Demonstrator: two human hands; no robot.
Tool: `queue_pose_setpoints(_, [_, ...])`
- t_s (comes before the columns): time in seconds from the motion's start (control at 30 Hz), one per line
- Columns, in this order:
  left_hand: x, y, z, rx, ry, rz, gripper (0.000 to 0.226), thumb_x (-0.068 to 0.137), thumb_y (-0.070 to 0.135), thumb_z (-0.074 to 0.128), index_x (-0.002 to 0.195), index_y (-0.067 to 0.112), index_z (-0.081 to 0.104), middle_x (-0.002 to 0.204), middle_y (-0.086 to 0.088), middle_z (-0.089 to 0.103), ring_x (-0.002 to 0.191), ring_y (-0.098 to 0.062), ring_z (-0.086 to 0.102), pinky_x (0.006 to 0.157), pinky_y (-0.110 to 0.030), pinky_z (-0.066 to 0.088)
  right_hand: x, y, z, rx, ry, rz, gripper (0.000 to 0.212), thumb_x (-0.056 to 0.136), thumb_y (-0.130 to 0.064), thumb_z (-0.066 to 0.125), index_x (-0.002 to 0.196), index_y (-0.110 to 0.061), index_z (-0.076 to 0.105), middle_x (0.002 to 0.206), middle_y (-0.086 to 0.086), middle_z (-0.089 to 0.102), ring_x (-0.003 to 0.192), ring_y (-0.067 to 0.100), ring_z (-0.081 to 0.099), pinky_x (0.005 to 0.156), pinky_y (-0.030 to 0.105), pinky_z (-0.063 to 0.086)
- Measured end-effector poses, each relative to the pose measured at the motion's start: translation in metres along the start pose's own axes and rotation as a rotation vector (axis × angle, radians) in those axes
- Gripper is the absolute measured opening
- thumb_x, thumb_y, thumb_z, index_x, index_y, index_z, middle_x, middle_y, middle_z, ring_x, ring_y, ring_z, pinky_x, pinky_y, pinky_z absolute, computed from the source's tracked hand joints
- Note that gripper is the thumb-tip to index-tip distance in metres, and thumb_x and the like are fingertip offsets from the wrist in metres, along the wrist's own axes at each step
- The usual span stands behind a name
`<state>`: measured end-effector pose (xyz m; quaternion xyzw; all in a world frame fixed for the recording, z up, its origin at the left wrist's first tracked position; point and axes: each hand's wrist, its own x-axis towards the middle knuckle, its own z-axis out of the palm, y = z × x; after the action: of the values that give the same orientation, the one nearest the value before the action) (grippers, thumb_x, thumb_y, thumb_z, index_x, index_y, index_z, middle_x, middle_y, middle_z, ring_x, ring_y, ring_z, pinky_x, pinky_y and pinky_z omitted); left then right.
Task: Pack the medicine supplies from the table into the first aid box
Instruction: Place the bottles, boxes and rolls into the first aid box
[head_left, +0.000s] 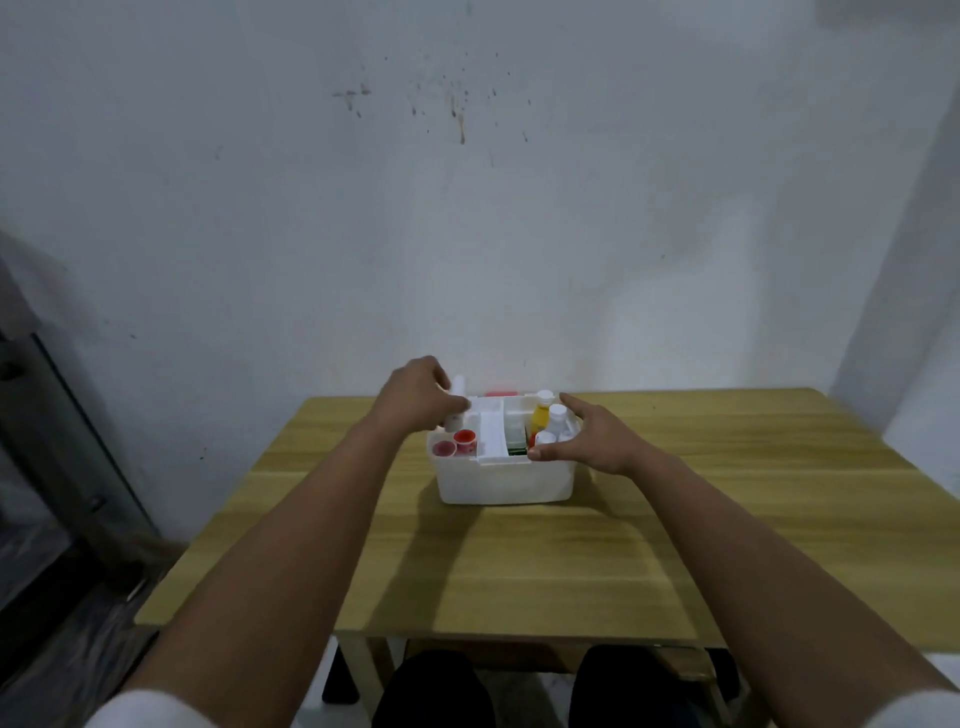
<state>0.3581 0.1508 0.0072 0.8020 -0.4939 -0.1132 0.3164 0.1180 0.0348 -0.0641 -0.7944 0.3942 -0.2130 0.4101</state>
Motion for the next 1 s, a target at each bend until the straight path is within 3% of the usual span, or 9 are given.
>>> queue_pose_setpoints(0.17, [0.002,0.020,0.037,0.226,-0.052,0.077,0.025,0.083,0.031,0.079,0.092,0.010,0.069,0.084,-0.006,0.074,0.073,-0.022,0.073,0.072,-0.039,0.063,0.001,0.000,0.000,0.001,0.004,-0.004,0.123,0.050,-0.058,0.096,0.154,-0.024,0.040,0.145,-0.008,0.055,0.131,0.017,0.053,0.109,0.036,0.045])
queue_pose_setpoints(0.33, [0.002,0.020,0.053,0.358,-0.120,0.126,0.021,0.087,0.032,0.073,0.086,0.011,0.078,0.079,-0.005,0.076,0.074,-0.021,0.073,0.066,-0.031,0.057,0.004,0.003,0.001,-0.007,0.012,0.003,0.129,0.046,-0.064,0.095,0.155,-0.025,0.039,0.146,-0.014,0.052,0.135,0.014,0.050,0.112,0.037,0.044])
queue_pose_setpoints(0.43, [0.006,0.015,0.053,0.326,-0.099,0.148,0.023,0.089,0.033,0.070,0.081,0.013,0.079,0.074,-0.002,0.074,0.068,-0.018,0.070,0.062,-0.029,0.054,0.006,0.005,0.001,-0.005,0.022,0.027,0.138,0.041,-0.067,0.095,0.158,-0.024,0.034,0.155,-0.008,0.046,0.140,0.017,0.047,0.114,0.041,0.042])
queue_pose_setpoints(0.6, [0.022,-0.007,0.042,0.149,0.080,0.147,0.029,0.096,0.045,0.065,0.080,0.021,0.071,0.076,0.007,0.071,0.067,-0.008,0.065,0.060,-0.026,0.046,0.012,0.004,0.000,-0.047,0.001,0.036,0.140,0.049,-0.061,0.095,0.162,-0.025,0.020,0.164,-0.004,0.033,0.146,0.022,0.038,0.116,0.039,0.037])
queue_pose_setpoints(0.7, [0.039,-0.031,0.038,-0.017,0.140,0.026,0.031,0.096,0.046,0.064,0.098,0.017,0.074,0.096,0.003,0.074,0.085,-0.013,0.066,0.075,-0.031,0.052,0.018,0.004,-0.004,-0.068,-0.037,0.023,0.142,0.051,-0.060,0.095,0.162,-0.035,0.010,0.165,-0.002,0.030,0.148,0.024,0.035,0.115,0.040,0.036])
queue_pose_setpoints(0.77, [0.049,-0.045,0.038,-0.204,0.100,-0.108,0.036,0.094,0.048,0.067,0.109,0.015,0.071,0.110,-0.002,0.073,0.094,-0.019,0.066,0.084,-0.037,0.056,0.027,0.004,-0.009,-0.043,-0.032,0.041,0.138,0.053,-0.063,0.092,0.162,-0.036,0.010,0.158,0.003,0.040,0.141,0.025,0.044,0.111,0.039,0.042])
queue_pose_setpoints(0.83, [0.055,-0.051,0.042,-0.408,0.001,-0.241,0.041,0.095,0.050,0.066,0.116,0.015,0.066,0.109,-0.002,0.069,0.092,-0.019,0.065,0.075,-0.035,0.057,0.036,0.001,-0.012,0.003,0.028,0.064,0.126,0.061,-0.073,0.078,0.162,-0.032,0.016,0.144,0.007,0.052,0.128,0.024,0.055,0.102,0.035,0.045])
queue_pose_setpoints(0.9, [0.059,-0.051,0.046,-0.530,-0.094,-0.348,0.039,0.097,0.053,0.063,0.112,0.017,0.063,0.097,0.002,0.065,0.083,-0.016,0.062,0.064,-0.031,0.050,0.048,-0.002,-0.012,0.075,0.106,0.119,0.110,0.073,-0.081,0.061,0.160,-0.023,0.028,0.142,0.006,0.055,0.130,0.026,0.056,0.100,0.034,0.044])
queue_pose_setpoints(1.0, [0.075,-0.054,0.057,-0.573,-0.171,-0.421,0.049,0.093,0.065,0.059,0.109,0.019,0.064,0.101,-0.002,0.070,0.088,-0.023,0.067,0.072,-0.035,0.051,0.072,-0.002,-0.011,0.165,0.185,0.297,0.087,0.088,-0.080,0.044,0.142,-0.012,0.053,0.136,0.009,0.062,0.119,0.030,0.061,0.101,0.044,0.049])
